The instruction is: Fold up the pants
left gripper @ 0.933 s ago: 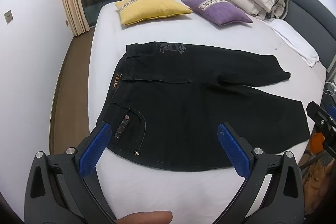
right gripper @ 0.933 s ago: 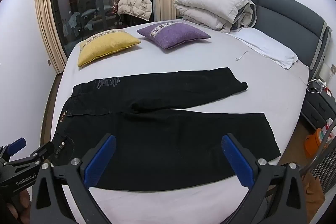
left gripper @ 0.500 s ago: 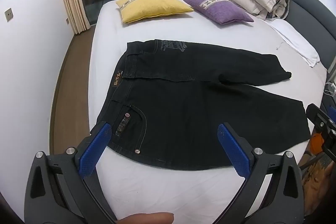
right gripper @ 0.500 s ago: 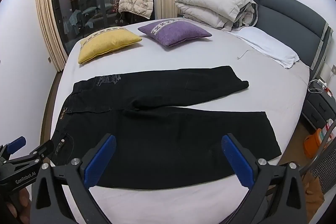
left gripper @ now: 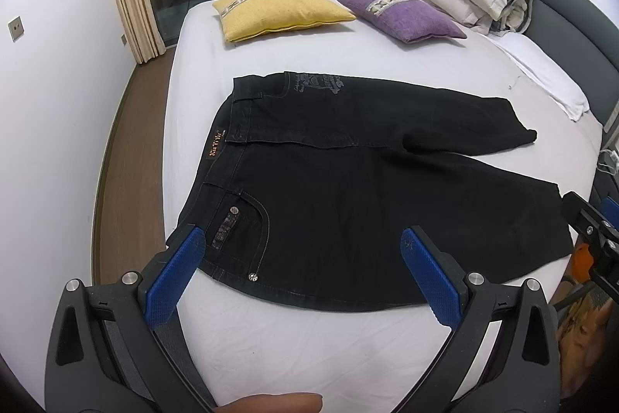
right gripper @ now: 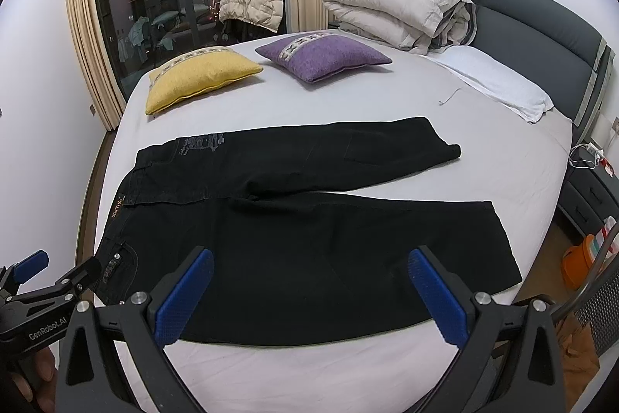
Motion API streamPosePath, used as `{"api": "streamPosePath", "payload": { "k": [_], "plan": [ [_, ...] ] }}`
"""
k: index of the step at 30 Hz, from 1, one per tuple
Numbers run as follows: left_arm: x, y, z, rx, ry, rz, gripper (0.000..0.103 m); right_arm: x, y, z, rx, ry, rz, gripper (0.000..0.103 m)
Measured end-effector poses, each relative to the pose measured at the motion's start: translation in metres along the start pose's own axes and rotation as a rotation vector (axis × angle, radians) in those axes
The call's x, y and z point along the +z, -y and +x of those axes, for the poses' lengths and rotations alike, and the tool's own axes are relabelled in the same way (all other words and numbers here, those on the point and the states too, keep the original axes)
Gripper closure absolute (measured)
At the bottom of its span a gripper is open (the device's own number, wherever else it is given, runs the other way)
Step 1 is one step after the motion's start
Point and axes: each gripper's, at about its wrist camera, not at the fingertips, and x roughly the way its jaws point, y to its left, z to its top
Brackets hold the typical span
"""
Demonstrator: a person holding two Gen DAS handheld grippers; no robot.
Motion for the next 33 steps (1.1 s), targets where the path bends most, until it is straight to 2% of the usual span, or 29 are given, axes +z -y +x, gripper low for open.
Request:
{"api": "streamPosePath", "payload": {
  "k": [33],
  "plan": [
    [-0.0002,0.0012,-0.0004,0.003,-0.003,0.002,0.000,0.0011,0.0026,0.0002,0.005,-0.005,0.004,0.000]
  ]
}}
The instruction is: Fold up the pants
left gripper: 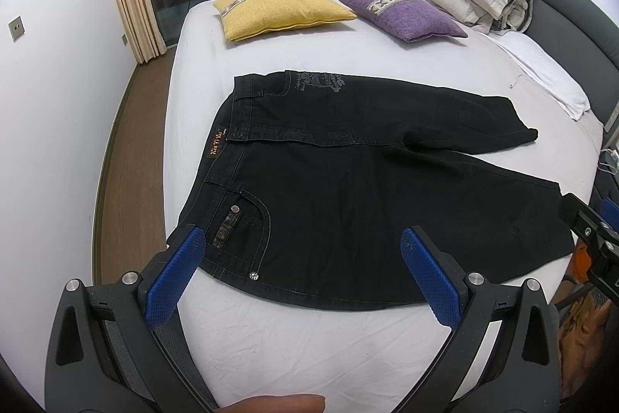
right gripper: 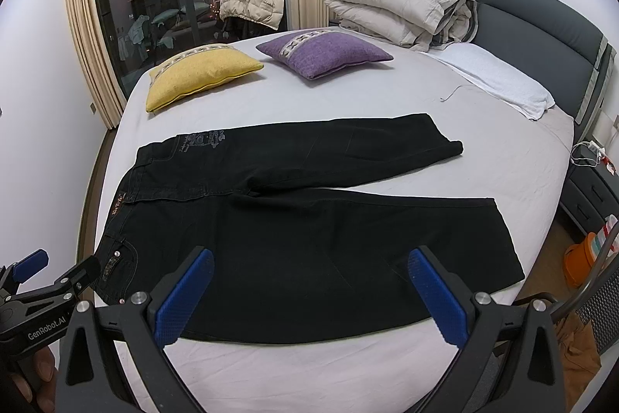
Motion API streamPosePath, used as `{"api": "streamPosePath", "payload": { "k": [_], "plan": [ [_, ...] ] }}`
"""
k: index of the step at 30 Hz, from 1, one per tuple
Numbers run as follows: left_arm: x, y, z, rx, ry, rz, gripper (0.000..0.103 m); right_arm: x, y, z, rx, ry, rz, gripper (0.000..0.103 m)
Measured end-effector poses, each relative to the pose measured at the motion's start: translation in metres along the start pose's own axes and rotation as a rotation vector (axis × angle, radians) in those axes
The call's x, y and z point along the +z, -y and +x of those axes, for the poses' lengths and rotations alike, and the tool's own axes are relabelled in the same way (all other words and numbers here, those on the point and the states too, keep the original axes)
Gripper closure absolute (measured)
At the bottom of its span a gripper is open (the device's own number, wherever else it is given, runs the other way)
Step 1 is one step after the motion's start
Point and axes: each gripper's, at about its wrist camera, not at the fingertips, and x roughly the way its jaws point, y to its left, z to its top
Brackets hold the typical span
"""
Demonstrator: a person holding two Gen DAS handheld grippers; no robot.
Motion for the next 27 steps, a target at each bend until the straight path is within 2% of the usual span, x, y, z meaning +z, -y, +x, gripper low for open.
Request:
{"api": "streamPosePath", "payload": {
  "k": [27],
  "plan": [
    [0.0002,0.0001,0.0003,0.001,-0.001,0.000,0.000,-0.0026,-0.0009,0.0005,0.003,-0.005,-0.002,0.000]
  ]
}}
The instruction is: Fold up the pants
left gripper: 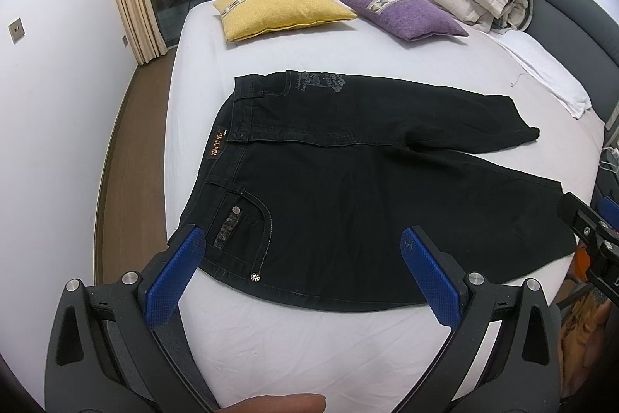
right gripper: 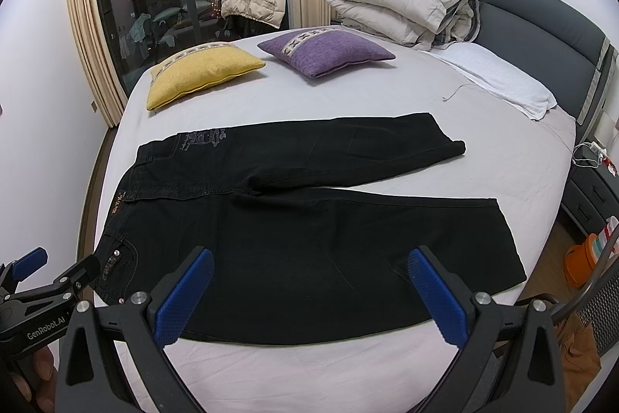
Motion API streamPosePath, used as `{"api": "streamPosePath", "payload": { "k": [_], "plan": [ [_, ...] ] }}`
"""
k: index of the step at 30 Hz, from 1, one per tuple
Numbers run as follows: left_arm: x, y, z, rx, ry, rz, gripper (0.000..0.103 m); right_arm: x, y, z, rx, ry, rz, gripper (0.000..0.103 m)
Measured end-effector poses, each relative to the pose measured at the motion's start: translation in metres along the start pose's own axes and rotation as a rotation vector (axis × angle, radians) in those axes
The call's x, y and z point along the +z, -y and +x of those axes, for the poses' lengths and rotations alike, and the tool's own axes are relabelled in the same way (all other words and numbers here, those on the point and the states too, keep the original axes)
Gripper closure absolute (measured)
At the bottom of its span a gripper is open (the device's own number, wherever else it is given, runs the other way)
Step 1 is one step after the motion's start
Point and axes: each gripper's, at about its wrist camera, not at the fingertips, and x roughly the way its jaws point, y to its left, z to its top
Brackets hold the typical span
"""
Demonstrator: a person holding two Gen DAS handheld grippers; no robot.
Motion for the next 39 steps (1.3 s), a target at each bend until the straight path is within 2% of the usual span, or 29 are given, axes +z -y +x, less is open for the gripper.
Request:
{"api": "streamPosePath", "payload": {
  "k": [19,22,24,27,29,33,36,39],
  "plan": [
    [-0.001,-0.005,0.013,0.005,-0.008,0.007,0.000,-0.005,-0.004,0.014,0.017,-0.033,-0.009,0.000],
    [0.003,-0.005,0.020,-0.012,0.000,0.027,0.000,-0.002,-0.003,0.019,0.068,-0.036,-0.033,0.000],
    [0.010,-0.009,0.027,-0.025,0.006,0.047,0.000,0.005,-0.001,0.024,0.147,-0.029,-0.061,0.000],
    [0.036,-0.025,0.042,-0.074,0.023,0.053,0.000,0.024,0.006,0.036,0.268,-0.004,-0.123,0.000],
    [0.063,-0.035,0.058,-0.101,0.041,0.093,0.000,0.037,0.010,0.045,0.327,0.018,-0.164,0.000],
    [0.128,-0.048,0.107,-0.146,0.048,0.215,0.000,0.076,0.013,0.079,0.383,0.044,-0.287,0.000],
    [0.180,-0.052,0.165,-0.100,-0.024,0.313,0.000,0.102,0.015,0.112,0.442,0.040,-0.350,0.003],
    [0.224,-0.058,0.226,-0.130,-0.075,0.378,0.000,0.124,0.016,0.154,0.482,-0.016,-0.400,0.011]
  ]
}}
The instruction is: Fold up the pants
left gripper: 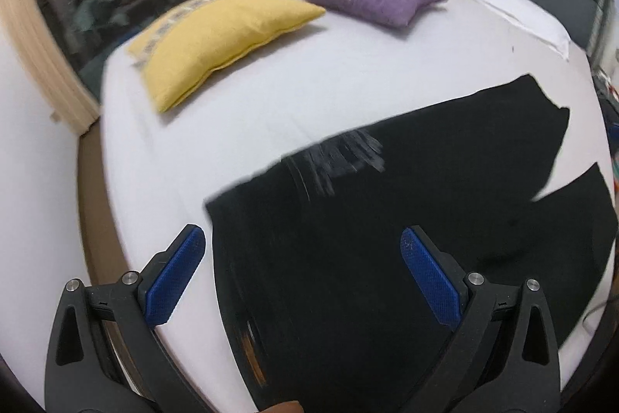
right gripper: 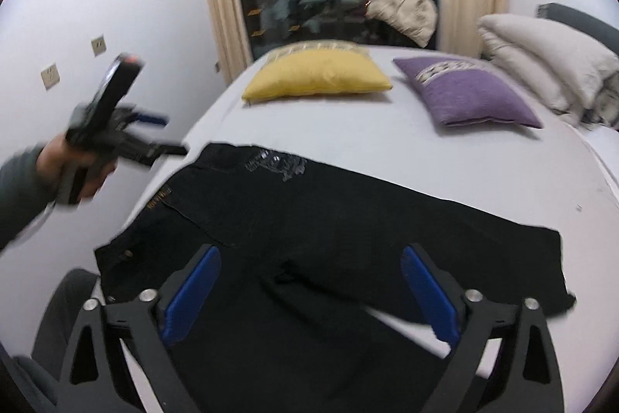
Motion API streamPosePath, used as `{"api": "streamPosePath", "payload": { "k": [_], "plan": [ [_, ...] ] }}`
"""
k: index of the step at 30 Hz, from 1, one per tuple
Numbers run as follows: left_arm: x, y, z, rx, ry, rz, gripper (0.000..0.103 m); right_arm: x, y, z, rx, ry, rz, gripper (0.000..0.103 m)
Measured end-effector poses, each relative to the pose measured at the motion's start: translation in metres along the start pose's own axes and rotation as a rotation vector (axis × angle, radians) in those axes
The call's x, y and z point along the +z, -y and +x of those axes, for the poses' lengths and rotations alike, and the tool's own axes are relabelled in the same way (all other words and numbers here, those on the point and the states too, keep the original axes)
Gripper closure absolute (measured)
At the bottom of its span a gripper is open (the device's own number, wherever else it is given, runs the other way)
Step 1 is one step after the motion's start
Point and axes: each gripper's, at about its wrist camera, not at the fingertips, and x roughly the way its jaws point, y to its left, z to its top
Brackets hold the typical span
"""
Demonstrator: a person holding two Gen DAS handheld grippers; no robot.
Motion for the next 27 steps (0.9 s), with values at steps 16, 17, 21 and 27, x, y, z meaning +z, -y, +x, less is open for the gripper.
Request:
{"api": "streamPosePath", "payload": {
  "k": [16,17,21,27],
  "plan": [
    [0.067,-0.053,0.201,-0.196,-0.361,0.205,0.009,0.039,0.071,0.116,0.189,-0.111,-0.104,0.025],
    [0.066,-0.054,0.205,-0.205,-0.371,0.200,0.010,0.042,0.073,0.121,0.191,-0.114,-0.106,0.025],
    [0.063,-0.053,0.206,-0.252,-0.356,0.194,0.061,0.053,0.075,0.142,0.195,-0.138,-0.122,0.028],
    [0.061,-0.043,0.178,-0.228,-0.296,0.243,0.097,0.068,0.070,0.175,0.186,-0.210,-0.188,0.034]
  ]
}}
